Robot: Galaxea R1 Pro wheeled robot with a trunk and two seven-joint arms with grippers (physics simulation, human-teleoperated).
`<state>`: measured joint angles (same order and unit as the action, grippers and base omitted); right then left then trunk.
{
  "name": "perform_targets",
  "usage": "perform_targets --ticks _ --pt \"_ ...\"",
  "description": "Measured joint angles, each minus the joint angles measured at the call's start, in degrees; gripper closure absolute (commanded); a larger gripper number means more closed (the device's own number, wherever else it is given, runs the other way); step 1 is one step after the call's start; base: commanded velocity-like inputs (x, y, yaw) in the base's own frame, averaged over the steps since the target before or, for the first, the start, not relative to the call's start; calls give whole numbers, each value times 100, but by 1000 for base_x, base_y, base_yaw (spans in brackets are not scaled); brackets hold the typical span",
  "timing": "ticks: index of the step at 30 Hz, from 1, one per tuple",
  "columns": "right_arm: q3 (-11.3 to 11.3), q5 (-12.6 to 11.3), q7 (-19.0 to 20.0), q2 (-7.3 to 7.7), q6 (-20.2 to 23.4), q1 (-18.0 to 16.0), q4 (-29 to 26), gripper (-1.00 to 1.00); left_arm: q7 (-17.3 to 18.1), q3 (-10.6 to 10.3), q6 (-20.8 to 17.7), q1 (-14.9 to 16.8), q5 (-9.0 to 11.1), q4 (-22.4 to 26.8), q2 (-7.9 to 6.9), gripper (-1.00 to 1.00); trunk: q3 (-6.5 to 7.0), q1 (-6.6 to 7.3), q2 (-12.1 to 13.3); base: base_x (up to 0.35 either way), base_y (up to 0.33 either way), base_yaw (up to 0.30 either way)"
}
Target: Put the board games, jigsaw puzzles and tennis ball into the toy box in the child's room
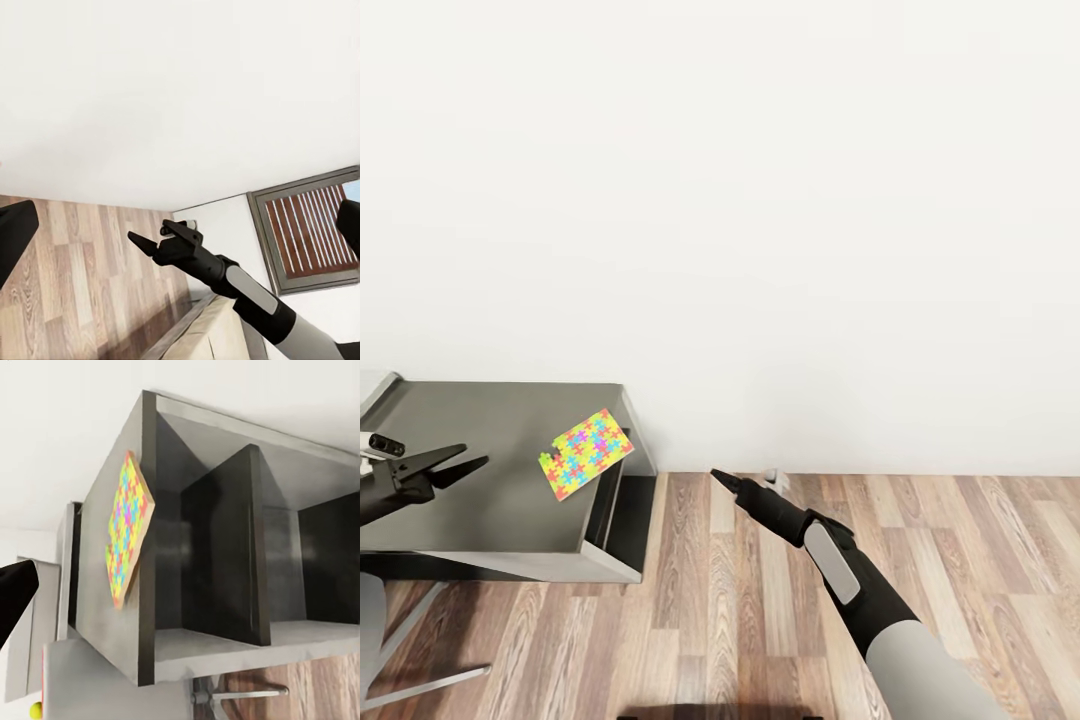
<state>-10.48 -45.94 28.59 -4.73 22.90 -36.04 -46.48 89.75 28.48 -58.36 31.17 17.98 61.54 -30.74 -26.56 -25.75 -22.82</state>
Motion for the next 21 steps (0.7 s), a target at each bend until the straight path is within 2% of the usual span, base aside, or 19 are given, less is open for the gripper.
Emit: perform_targets --ticks 21 --pt "-7 15 50 0 -30 21 0 -100 0 0 -9 -1 1 -1 -7 -100 0 1 0 14 2 0"
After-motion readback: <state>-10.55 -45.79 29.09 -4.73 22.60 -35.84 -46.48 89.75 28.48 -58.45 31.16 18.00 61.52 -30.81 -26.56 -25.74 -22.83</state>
